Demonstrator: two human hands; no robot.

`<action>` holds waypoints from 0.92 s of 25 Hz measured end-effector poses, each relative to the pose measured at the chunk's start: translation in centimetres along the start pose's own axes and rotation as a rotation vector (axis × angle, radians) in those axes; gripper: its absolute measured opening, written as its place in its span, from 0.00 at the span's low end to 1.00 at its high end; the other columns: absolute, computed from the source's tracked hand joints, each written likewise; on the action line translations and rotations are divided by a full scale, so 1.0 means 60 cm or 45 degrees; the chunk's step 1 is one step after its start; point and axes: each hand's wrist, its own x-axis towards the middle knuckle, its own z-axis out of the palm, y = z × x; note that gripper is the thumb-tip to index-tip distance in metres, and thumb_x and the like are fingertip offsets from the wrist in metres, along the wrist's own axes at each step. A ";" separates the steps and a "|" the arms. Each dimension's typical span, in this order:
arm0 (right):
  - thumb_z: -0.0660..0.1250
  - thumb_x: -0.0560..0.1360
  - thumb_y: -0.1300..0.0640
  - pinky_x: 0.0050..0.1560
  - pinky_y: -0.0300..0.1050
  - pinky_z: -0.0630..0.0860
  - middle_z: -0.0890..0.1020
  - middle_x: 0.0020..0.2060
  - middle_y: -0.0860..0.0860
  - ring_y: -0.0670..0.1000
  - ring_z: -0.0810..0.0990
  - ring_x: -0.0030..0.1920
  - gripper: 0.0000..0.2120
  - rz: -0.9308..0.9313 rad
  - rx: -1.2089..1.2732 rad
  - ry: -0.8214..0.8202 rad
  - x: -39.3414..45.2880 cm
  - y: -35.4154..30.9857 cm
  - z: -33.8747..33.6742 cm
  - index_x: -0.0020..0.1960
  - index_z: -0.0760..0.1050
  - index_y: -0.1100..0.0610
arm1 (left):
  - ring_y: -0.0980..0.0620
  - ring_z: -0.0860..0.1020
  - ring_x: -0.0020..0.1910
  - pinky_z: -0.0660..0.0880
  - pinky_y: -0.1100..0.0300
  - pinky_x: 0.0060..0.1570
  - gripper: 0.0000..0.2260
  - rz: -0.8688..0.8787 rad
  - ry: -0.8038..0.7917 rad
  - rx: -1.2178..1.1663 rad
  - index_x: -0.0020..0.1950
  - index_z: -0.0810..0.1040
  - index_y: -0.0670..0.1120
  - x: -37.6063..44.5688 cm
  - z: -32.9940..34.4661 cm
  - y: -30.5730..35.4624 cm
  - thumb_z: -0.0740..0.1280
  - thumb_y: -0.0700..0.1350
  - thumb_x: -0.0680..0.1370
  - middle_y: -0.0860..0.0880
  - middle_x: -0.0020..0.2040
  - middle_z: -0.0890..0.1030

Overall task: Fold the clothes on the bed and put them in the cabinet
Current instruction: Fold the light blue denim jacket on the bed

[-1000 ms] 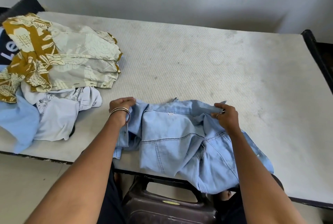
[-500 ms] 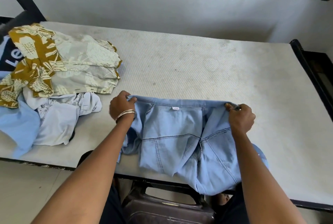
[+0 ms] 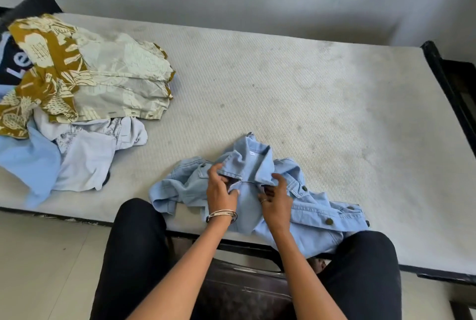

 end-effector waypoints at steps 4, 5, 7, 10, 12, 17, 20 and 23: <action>0.76 0.72 0.57 0.48 0.40 0.79 0.85 0.44 0.52 0.45 0.85 0.44 0.22 0.172 0.323 0.029 0.006 0.006 -0.008 0.56 0.65 0.51 | 0.43 0.80 0.39 0.76 0.54 0.44 0.20 -0.281 0.165 -0.197 0.54 0.75 0.39 -0.015 -0.001 -0.003 0.78 0.37 0.66 0.48 0.37 0.80; 0.74 0.74 0.56 0.49 0.43 0.80 0.85 0.45 0.54 0.48 0.85 0.46 0.18 0.204 0.431 -0.003 0.003 0.008 -0.005 0.55 0.66 0.53 | 0.43 0.81 0.40 0.76 0.55 0.45 0.15 -0.319 0.135 -0.203 0.50 0.79 0.39 -0.013 -0.001 -0.001 0.77 0.39 0.67 0.46 0.38 0.82; 0.69 0.78 0.59 0.49 0.45 0.79 0.85 0.46 0.55 0.53 0.85 0.48 0.11 0.203 0.377 -0.006 -0.006 0.014 0.003 0.55 0.68 0.54 | 0.46 0.81 0.42 0.75 0.58 0.45 0.09 -0.324 0.086 -0.201 0.47 0.83 0.39 -0.011 -0.002 0.001 0.76 0.41 0.70 0.43 0.41 0.84; 0.68 0.74 0.68 0.42 0.41 0.74 0.84 0.43 0.54 0.53 0.83 0.46 0.17 0.163 0.076 0.012 -0.012 0.004 0.014 0.59 0.69 0.56 | 0.51 0.79 0.42 0.70 0.64 0.43 0.09 -0.279 0.017 -0.192 0.50 0.84 0.39 -0.013 -0.012 0.004 0.74 0.42 0.73 0.43 0.45 0.85; 0.71 0.71 0.68 0.40 0.41 0.75 0.84 0.39 0.53 0.52 0.83 0.44 0.20 0.189 0.111 0.085 -0.012 -0.019 0.015 0.58 0.70 0.56 | 0.49 0.80 0.42 0.73 0.62 0.43 0.08 -0.304 -0.030 -0.210 0.50 0.85 0.40 -0.011 -0.016 0.000 0.74 0.43 0.73 0.43 0.44 0.85; 0.74 0.70 0.65 0.42 0.44 0.74 0.80 0.32 0.45 0.49 0.81 0.38 0.19 0.064 0.067 0.293 -0.019 -0.081 0.003 0.56 0.71 0.56 | 0.48 0.81 0.38 0.81 0.47 0.48 0.07 -0.341 -0.076 -0.407 0.47 0.86 0.42 -0.012 -0.015 0.027 0.76 0.42 0.71 0.46 0.39 0.85; 0.70 0.72 0.66 0.39 0.48 0.73 0.81 0.33 0.49 0.53 0.80 0.37 0.16 -0.153 -0.127 0.283 -0.029 -0.092 0.002 0.56 0.71 0.57 | 0.48 0.83 0.41 0.80 0.51 0.49 0.08 -0.311 -0.102 -0.411 0.49 0.86 0.43 -0.017 -0.006 0.052 0.76 0.43 0.71 0.45 0.42 0.86; 0.65 0.72 0.68 0.35 0.50 0.71 0.82 0.39 0.56 0.59 0.80 0.38 0.16 -0.332 -0.340 0.302 -0.028 -0.087 0.001 0.58 0.70 0.59 | 0.44 0.83 0.43 0.80 0.52 0.49 0.07 -0.241 -0.101 -0.363 0.48 0.86 0.43 -0.023 -0.001 0.065 0.76 0.43 0.71 0.44 0.41 0.86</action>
